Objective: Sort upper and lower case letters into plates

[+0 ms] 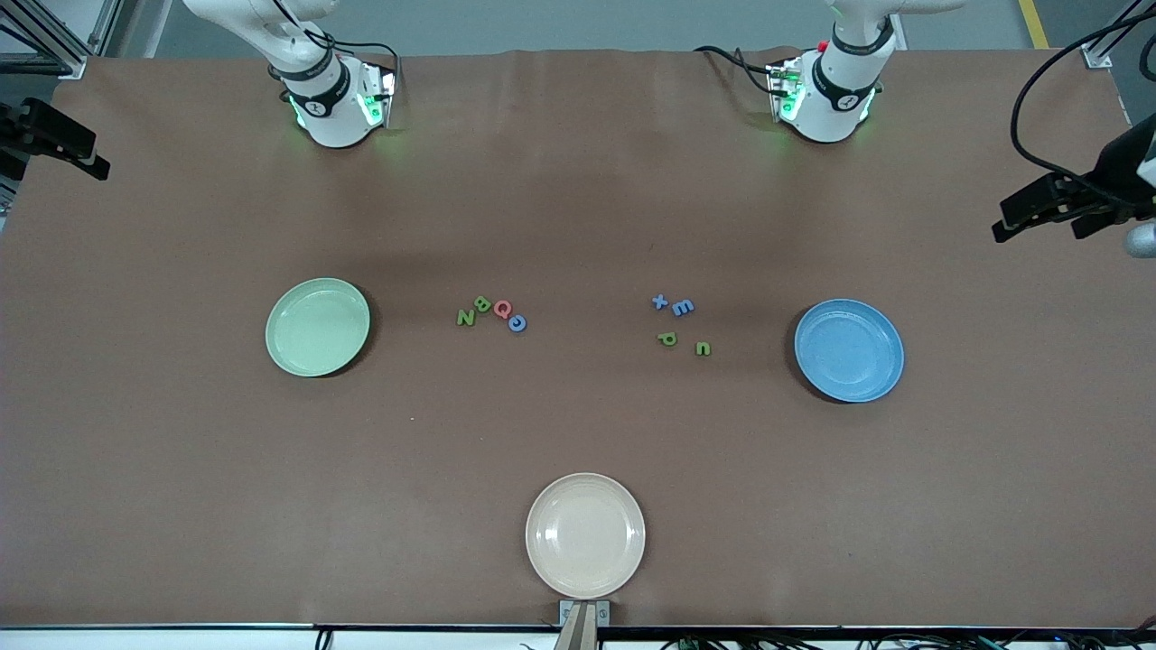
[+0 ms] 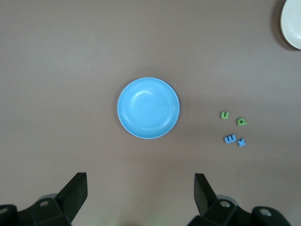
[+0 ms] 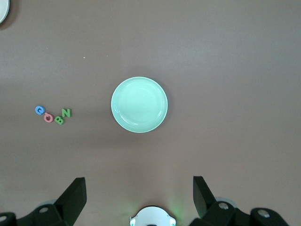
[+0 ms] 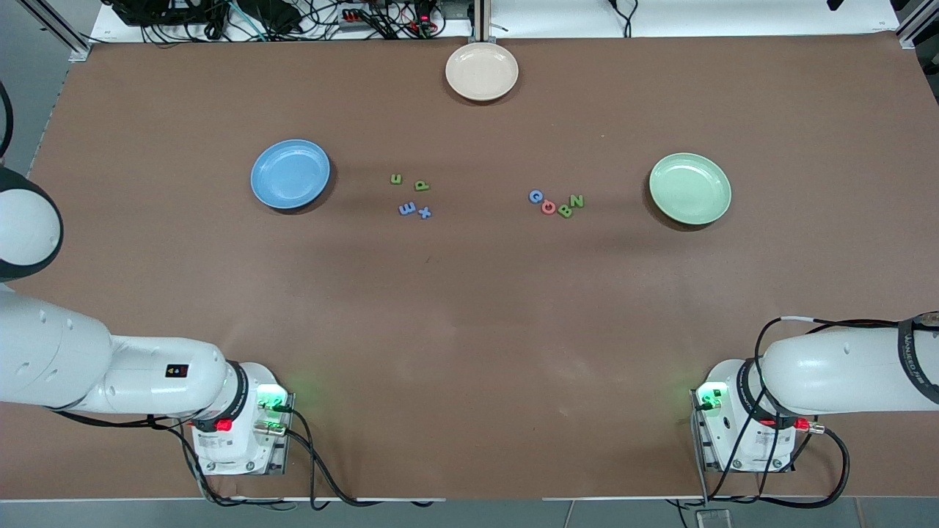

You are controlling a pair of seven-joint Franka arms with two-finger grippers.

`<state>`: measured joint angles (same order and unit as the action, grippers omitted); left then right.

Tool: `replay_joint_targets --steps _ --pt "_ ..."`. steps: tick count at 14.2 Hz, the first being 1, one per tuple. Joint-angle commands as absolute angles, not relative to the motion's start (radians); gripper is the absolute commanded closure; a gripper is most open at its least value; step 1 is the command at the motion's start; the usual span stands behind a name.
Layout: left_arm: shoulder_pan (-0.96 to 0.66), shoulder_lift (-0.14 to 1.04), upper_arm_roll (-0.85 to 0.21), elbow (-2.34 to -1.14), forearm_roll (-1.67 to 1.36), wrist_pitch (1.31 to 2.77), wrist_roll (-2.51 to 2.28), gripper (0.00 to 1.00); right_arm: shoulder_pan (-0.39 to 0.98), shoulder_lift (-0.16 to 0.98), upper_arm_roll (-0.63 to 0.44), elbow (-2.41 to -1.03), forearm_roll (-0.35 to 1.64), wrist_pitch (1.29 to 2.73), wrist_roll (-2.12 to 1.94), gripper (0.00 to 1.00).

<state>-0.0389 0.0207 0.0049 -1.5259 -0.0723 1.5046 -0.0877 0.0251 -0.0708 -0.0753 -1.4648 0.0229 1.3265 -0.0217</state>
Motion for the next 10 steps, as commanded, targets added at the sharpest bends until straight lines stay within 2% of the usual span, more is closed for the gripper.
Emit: replay_joint_targets --steps 1,3,9,10 --pt "-0.063 0.066 -0.046 -1.54 -0.086 1.494 -0.179 0.0 0.023 -0.077 -0.074 -1.47 0.032 1.331 -0.003 0.0" --pt "-0.089 0.103 -0.093 -1.58 -0.084 1.534 -0.28 0.0 0.018 -0.058 -0.074 -1.468 0.028 1.335 -0.012 0.0" --pt "-0.126 0.118 -0.207 -1.896 -0.075 1.914 -0.495 0.0 -0.002 0.159 -0.078 -1.47 0.014 1.41 -0.015 0.0" --pt "-0.13 0.132 -0.212 -1.928 -0.074 1.958 -0.509 0.0 0.005 0.16 -0.078 -1.483 0.02 1.419 0.001 0.0"
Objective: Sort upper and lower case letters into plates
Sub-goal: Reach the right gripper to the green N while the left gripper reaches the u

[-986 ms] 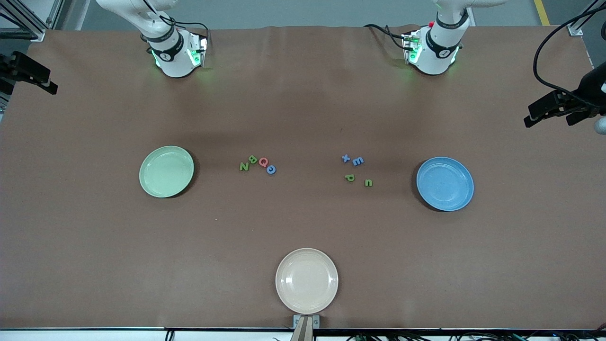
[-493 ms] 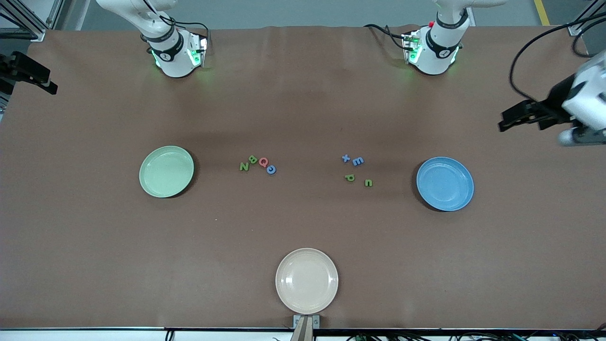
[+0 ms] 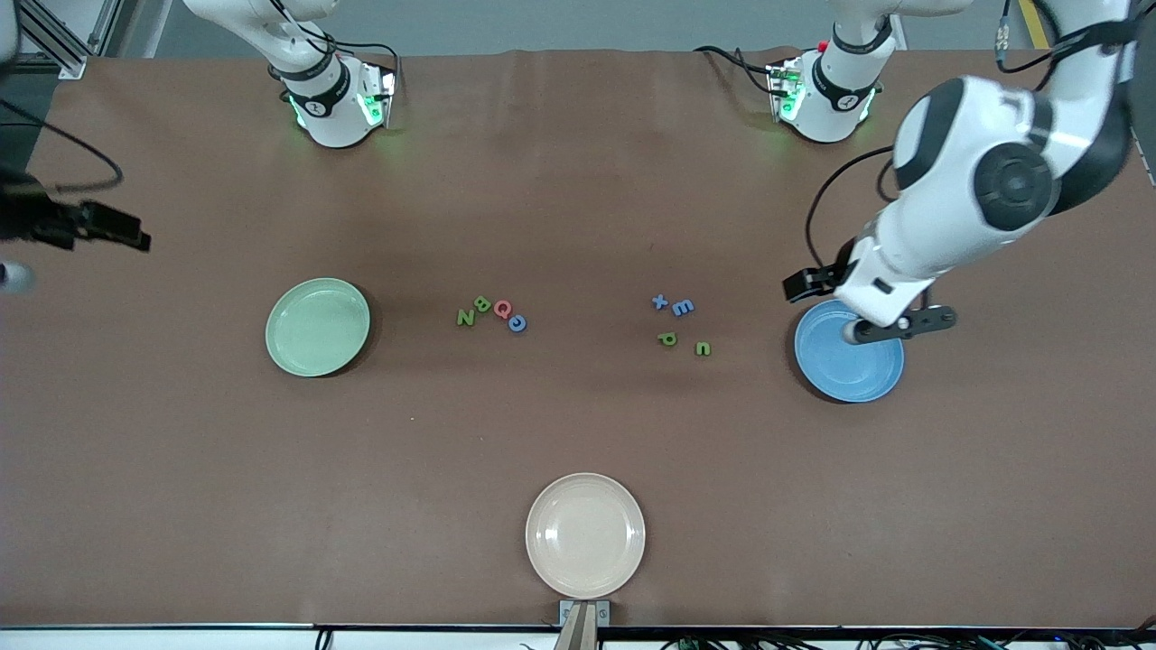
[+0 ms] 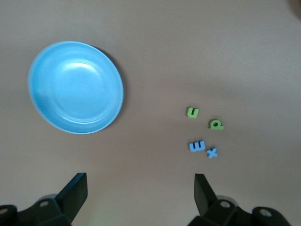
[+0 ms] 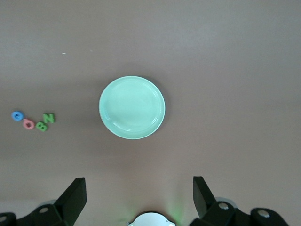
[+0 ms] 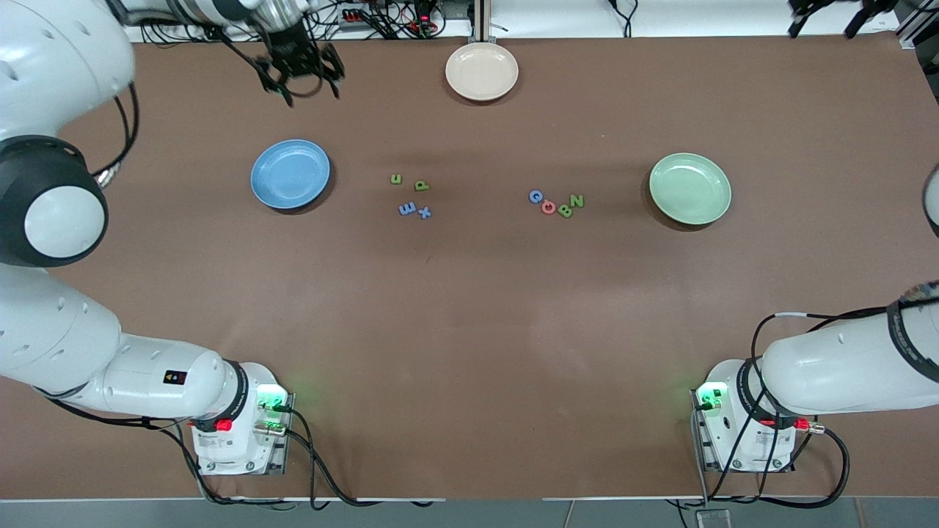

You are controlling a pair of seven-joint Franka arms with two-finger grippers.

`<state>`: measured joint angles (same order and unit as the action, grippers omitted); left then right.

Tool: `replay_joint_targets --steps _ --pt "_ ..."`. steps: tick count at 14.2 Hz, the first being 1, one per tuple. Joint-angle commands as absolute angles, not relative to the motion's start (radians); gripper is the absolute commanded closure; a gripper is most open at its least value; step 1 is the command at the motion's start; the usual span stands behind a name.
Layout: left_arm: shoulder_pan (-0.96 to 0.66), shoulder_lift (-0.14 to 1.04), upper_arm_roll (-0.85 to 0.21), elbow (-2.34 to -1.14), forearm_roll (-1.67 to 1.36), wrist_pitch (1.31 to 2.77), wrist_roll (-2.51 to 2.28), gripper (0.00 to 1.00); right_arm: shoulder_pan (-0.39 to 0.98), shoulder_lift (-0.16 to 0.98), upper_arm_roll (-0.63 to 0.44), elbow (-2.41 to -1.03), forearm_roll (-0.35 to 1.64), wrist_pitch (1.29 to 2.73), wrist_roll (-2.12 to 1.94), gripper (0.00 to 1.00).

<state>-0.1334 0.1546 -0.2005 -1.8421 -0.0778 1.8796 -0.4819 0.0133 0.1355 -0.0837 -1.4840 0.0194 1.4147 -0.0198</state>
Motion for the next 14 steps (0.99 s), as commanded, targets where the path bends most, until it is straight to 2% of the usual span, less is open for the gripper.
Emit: replay_joint_targets --steps 1,3,5,7,10,14 --pt "-0.146 0.152 -0.216 -1.945 -0.074 1.995 -0.521 0.0 0.011 0.16 -0.077 -1.497 0.031 1.422 0.038 0.0" --pt "-0.172 0.211 -0.216 -1.96 -0.069 2.067 -0.558 0.0 0.043 0.16 -0.072 -1.526 0.067 1.439 0.168 0.0" --pt "-0.202 0.241 -0.218 -2.026 -0.069 2.21 -0.603 0.0 0.115 0.156 -0.072 -1.603 0.075 1.524 0.199 0.0" --pt "-0.23 0.285 -0.218 -2.078 -0.069 2.36 -0.665 0.0 0.191 0.153 -0.071 -1.71 0.083 1.636 0.262 0.0" --pt "-0.288 0.395 -0.215 -2.088 -0.063 2.517 -0.768 0.0 0.288 0.15 -0.071 -1.871 0.133 1.832 0.363 0.0" --pt "-0.293 0.488 -0.215 -2.083 0.043 2.592 -0.788 0.0 0.437 0.158 -0.072 -2.037 0.133 2.118 0.469 0.0"
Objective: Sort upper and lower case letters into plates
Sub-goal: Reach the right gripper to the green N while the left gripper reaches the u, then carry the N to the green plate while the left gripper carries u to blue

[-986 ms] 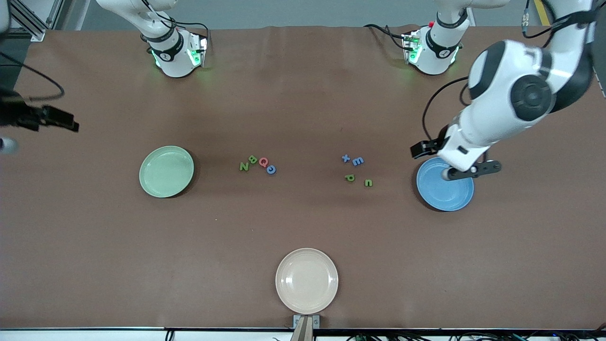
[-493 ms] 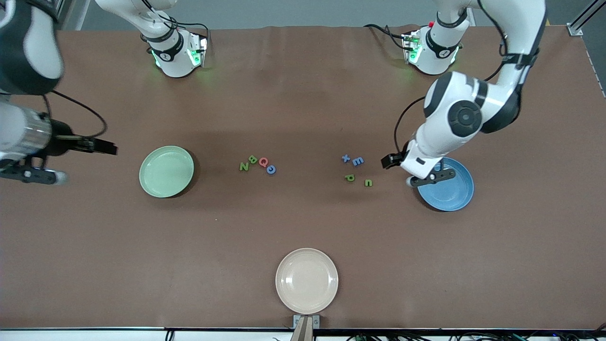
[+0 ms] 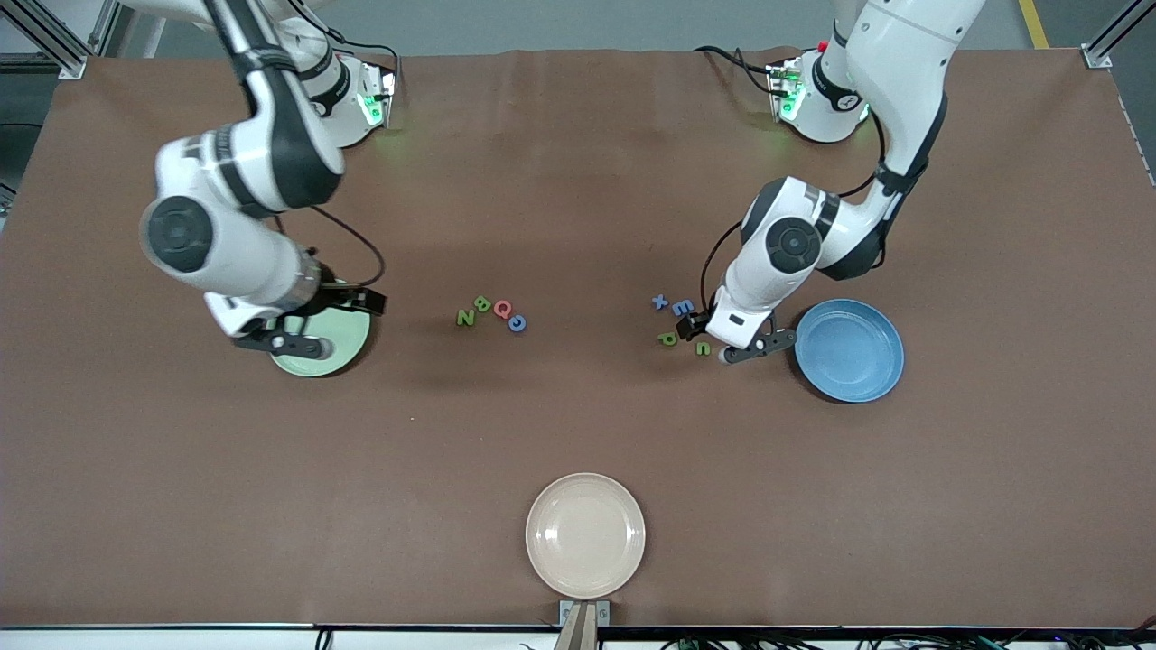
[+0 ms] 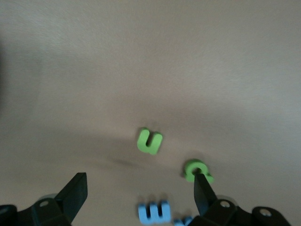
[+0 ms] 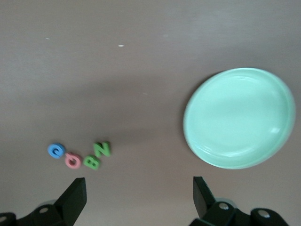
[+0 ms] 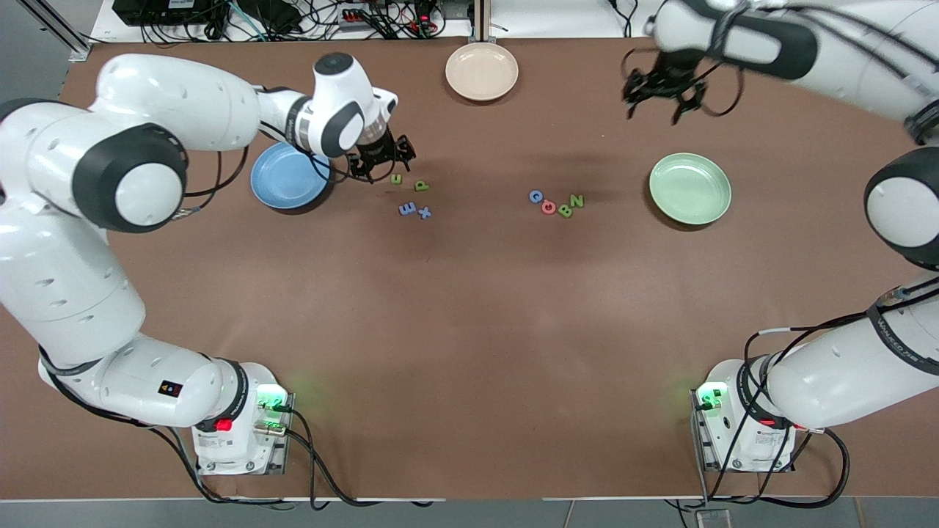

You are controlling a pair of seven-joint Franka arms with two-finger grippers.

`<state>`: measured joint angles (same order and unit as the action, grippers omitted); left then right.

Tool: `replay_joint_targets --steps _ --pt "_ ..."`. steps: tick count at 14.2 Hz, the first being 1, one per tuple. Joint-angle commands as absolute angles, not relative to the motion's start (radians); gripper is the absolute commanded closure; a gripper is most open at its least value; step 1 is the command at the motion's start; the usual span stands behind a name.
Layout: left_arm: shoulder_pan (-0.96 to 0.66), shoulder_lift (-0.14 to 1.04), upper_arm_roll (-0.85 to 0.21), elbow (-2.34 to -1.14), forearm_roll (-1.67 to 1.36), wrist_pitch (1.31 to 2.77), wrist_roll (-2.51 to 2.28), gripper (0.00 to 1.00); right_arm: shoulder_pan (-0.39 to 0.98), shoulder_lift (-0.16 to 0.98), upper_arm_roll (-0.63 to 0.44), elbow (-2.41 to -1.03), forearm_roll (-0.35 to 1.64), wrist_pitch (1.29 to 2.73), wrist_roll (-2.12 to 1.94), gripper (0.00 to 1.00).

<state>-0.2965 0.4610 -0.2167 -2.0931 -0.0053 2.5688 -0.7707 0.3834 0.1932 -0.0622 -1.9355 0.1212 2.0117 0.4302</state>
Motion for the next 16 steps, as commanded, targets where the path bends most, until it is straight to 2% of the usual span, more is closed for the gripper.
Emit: replay_joint_targets --steps 1,3,7,9,13,16 --pt "-0.295 0.501 -0.215 -2.082 0.046 2.611 -0.788 0.0 0.463 0.173 -0.072 -2.063 0.133 2.167 0.471 0.0" --pt "-0.295 0.526 -0.213 -2.077 0.048 2.641 -0.787 0.03 0.511 0.215 -0.072 -2.123 0.133 2.296 0.48 0.0" --pt "-0.291 0.555 -0.213 -2.046 0.101 2.642 -0.787 0.18 0.59 0.323 -0.074 -2.198 0.133 2.529 0.537 0.0" --pt "-0.293 0.561 -0.212 -2.045 0.104 2.642 -0.787 0.24 0.616 0.382 -0.074 -2.198 0.132 2.591 0.549 0.0" --pt "-0.295 0.575 -0.212 -2.023 0.123 2.643 -0.787 0.3 0.65 0.454 -0.077 -2.198 0.132 2.672 0.566 0.03" --pt "-0.296 0.575 -0.212 -2.023 0.124 2.642 -0.787 0.43 0.652 0.46 -0.078 -2.198 0.126 2.672 0.565 0.11"
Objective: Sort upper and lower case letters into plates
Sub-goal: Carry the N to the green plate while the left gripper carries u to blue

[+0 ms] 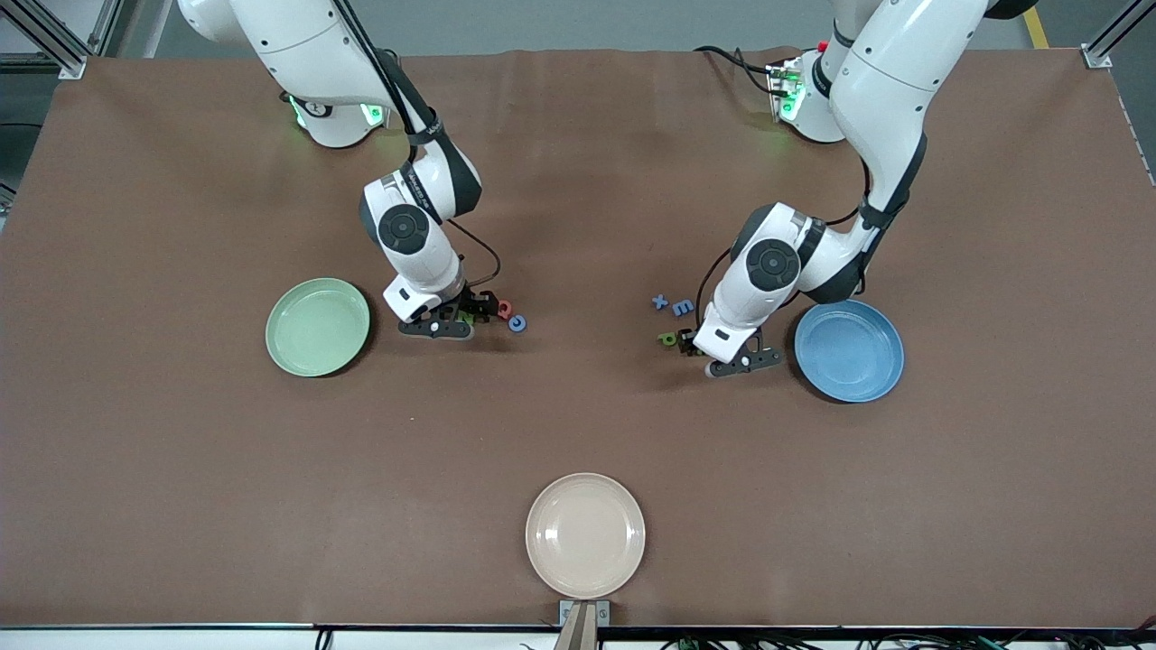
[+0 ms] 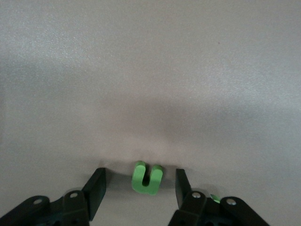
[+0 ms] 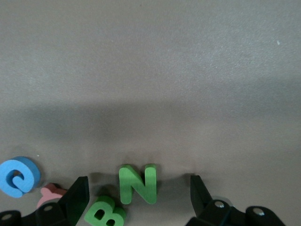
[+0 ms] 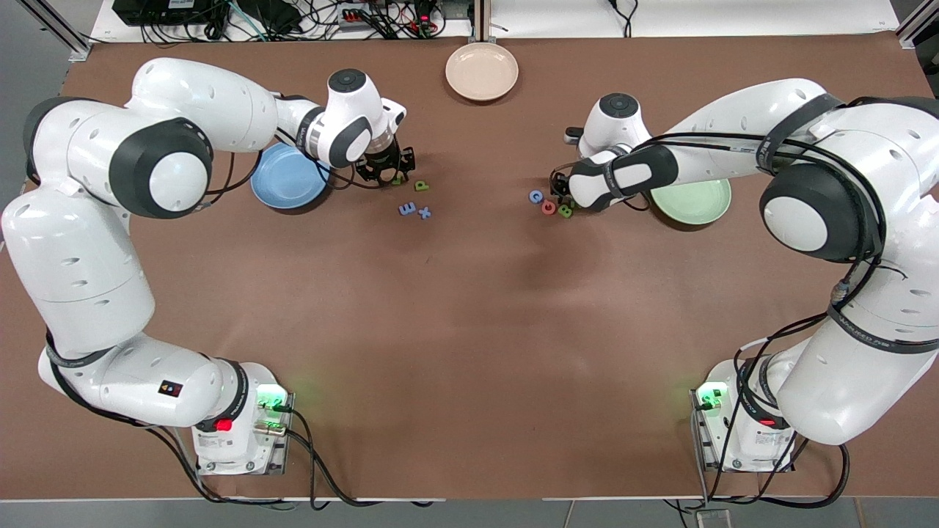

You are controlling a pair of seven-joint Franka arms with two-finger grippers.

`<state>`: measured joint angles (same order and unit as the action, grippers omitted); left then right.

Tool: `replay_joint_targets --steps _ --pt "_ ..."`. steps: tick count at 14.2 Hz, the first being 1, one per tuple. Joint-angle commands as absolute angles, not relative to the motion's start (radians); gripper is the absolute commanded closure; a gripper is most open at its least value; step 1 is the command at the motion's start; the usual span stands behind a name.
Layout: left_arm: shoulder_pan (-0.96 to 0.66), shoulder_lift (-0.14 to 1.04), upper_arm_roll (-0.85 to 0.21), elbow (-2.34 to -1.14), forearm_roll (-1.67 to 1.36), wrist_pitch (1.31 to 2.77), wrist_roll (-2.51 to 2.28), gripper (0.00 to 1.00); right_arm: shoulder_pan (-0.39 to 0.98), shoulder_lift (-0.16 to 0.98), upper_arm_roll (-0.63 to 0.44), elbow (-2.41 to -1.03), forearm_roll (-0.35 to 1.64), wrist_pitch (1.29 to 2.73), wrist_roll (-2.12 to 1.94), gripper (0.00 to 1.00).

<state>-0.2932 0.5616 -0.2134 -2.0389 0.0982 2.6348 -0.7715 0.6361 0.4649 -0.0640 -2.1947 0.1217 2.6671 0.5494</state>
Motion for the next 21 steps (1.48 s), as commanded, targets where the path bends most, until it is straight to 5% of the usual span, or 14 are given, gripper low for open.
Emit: replay_joint_targets --steps 1,4,8,10,18,21 --pt "-0.296 0.575 -0.212 -2.023 0.124 2.642 -0.785 0.48 0.652 0.463 -0.078 -2.197 0.124 2.674 0.565 0.14" --pt "-0.296 0.575 -0.213 -2.023 0.136 2.642 -0.785 0.63 0.652 0.466 -0.08 -2.197 0.123 2.675 0.565 0.33" --pt "-0.296 0.572 -0.213 -2.023 0.16 2.64 -0.785 0.78 0.641 0.465 -0.08 -2.197 0.123 2.671 0.566 0.84" --pt "-0.288 0.552 -0.213 -2.029 0.16 2.625 -0.784 0.89 0.629 0.46 -0.087 -2.197 0.123 2.662 0.565 0.99" --pt "-0.103 0.299 -0.218 -2.094 0.167 2.332 -0.479 0.93 0.623 0.309 -0.3 -2.197 0.118 2.427 0.289 1.0" --pt "0.003 0.279 -0.216 -2.146 0.169 2.324 -0.32 0.93 0.605 0.265 -0.403 -2.21 0.118 2.379 0.087 1.0"
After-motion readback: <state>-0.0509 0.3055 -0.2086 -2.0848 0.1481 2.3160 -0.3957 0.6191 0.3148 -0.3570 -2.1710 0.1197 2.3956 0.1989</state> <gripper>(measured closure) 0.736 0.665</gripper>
